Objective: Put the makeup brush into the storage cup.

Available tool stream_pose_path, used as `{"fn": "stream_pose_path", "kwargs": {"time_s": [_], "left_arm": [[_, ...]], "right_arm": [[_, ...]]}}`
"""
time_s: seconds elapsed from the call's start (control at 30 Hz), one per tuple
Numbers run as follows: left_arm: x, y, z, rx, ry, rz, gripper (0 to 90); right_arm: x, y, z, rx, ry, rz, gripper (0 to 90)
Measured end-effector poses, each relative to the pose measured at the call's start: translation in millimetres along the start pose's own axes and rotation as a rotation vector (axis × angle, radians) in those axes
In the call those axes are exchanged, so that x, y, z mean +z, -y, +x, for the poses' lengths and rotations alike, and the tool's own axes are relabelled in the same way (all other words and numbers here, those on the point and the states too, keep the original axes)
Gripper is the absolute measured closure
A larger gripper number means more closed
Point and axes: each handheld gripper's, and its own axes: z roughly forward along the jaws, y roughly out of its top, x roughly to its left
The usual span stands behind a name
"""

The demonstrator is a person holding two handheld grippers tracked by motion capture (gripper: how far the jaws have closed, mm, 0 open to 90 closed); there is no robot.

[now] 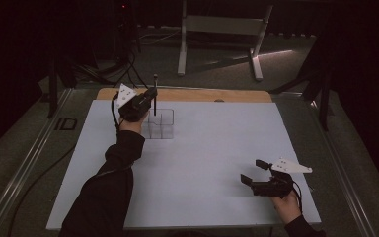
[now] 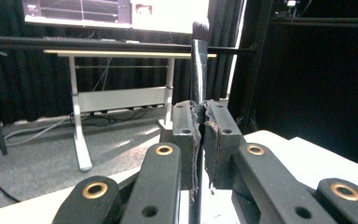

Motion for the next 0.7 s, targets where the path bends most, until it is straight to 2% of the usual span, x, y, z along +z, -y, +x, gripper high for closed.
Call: {"fn": "stream_pose_path", "kwargs": {"time_s": [0.33, 0.5, 0.6, 0.7], "left_arm": [[0.3, 13.7, 1.9, -0.027, -0.022, -0.003, 85.2], [0.5, 20.2, -0.1, -0.016, -0.04, 0.019, 85.2], [0.2, 20.8, -1.2, -0.011, -0.037, 0.024, 85.1], [-0.3, 22.0, -0.5, -0.019, -0.05, 0.035, 85.1]], "right_arm": [[-0.6, -0.2, -0.3, 0.002, -0.001, -0.004, 11.4], [-0.8, -0.2, -0.2, 0.002, 0.001, -0.003, 11.4], [-0.7, -0.1, -0.4, 0.003, 0.001, -0.004, 11.4], [-0.6, -0.1, -0.2, 0.001, 0.002, -0.001, 11.4]]}}
